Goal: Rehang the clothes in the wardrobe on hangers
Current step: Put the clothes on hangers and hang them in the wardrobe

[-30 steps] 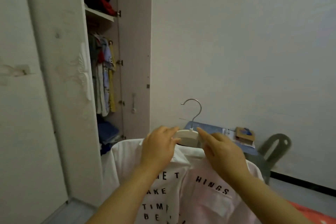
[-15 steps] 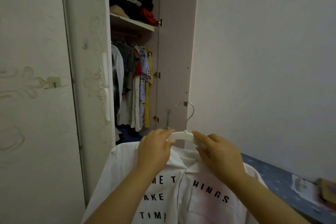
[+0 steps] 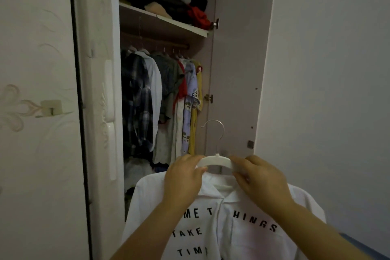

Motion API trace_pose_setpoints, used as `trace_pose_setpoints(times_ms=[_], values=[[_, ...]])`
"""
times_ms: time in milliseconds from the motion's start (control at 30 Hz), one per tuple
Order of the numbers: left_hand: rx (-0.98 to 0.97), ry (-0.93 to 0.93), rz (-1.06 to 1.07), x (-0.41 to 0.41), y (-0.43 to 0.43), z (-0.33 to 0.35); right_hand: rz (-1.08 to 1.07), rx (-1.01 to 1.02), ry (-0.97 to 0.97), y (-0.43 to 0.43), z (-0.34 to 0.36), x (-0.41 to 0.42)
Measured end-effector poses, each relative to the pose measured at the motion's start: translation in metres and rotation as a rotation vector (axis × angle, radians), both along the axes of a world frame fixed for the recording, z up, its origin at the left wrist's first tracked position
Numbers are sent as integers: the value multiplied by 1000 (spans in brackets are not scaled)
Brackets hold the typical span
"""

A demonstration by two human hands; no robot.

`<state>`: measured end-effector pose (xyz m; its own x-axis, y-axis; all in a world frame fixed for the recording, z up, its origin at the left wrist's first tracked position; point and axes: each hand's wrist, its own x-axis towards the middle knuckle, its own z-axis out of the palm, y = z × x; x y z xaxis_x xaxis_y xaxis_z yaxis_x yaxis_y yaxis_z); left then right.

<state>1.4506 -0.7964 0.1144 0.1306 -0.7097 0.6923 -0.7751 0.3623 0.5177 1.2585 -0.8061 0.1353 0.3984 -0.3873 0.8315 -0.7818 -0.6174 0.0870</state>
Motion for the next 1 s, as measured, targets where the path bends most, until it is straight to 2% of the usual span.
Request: trace_pose_setpoints(times_ms=[333,600,833,900,1000], values=[[-48,-2,85,50,-198,33,25,-24,12,-203,33,53],[-99,-12,297,130,-336,56,209,-70,26,-369,54,135],[-128,-56,525,210,-406,88,433,11,142,-484,88,222],[-131,-54,581,238,-418,95,506,-14,147,-506,93,252],[-153,-55,649,279,-438,110,490,-113,214,-524,113,296]])
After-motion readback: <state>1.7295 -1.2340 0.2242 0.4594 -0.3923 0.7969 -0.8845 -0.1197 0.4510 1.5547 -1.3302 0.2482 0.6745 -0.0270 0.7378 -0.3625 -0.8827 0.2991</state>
